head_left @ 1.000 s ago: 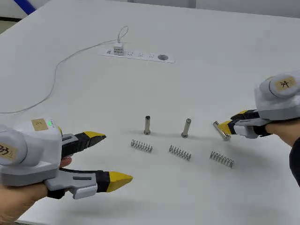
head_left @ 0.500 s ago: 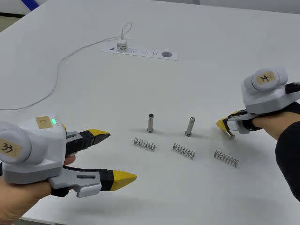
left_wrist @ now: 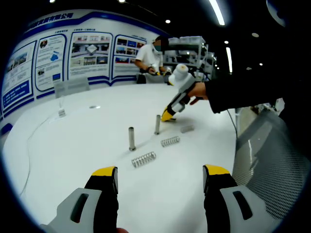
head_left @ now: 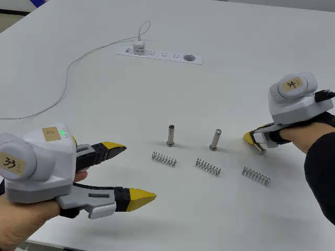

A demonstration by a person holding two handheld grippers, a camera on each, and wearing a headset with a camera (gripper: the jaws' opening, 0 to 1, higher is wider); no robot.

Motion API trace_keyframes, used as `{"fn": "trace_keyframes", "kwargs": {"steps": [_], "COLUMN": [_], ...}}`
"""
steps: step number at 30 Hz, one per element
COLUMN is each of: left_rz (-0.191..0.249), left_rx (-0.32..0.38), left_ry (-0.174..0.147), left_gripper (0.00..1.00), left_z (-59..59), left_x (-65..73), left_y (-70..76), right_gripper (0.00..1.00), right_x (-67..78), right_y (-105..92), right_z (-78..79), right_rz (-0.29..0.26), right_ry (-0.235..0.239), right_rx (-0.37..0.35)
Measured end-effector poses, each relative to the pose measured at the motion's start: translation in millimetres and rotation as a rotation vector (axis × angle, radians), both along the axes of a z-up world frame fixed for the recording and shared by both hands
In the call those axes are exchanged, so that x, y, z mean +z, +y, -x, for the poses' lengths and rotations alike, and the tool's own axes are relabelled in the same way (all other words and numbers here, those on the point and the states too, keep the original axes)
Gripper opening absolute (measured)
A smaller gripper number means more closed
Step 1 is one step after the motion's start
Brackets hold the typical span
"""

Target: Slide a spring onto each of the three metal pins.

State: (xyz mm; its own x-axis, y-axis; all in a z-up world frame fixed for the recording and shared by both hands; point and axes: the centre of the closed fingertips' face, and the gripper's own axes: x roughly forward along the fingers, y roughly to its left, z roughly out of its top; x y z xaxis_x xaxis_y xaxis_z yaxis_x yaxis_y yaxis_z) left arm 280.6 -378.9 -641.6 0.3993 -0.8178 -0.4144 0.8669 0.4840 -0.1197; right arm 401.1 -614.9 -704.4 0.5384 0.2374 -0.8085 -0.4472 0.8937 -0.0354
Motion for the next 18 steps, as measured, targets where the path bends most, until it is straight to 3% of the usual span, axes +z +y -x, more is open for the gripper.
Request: {"fn": "trace_keyframes", "kwargs": {"steps": [10, 18], "left_rz": [0.004, 0.002], "left_rx": [-0.001, -0.006], "left_ry": [-0.002, -0.007], "left_gripper": [0.72, 0.72], "left_z": [-0.2, -0.2], "left_x": [1.1, 2.7], "left_y": [-0.6, -1.6], "right_gripper": [0.10, 0.09], "right_x": [-1.3, -1.5], "right_y": [0.3, 0.0], "right_z": [1.3, 1.1], "right_rz": [-0.028, -0.017], "right_ry": [0.028, 0.037], "right_rx": [-0.029, -0.040]}}
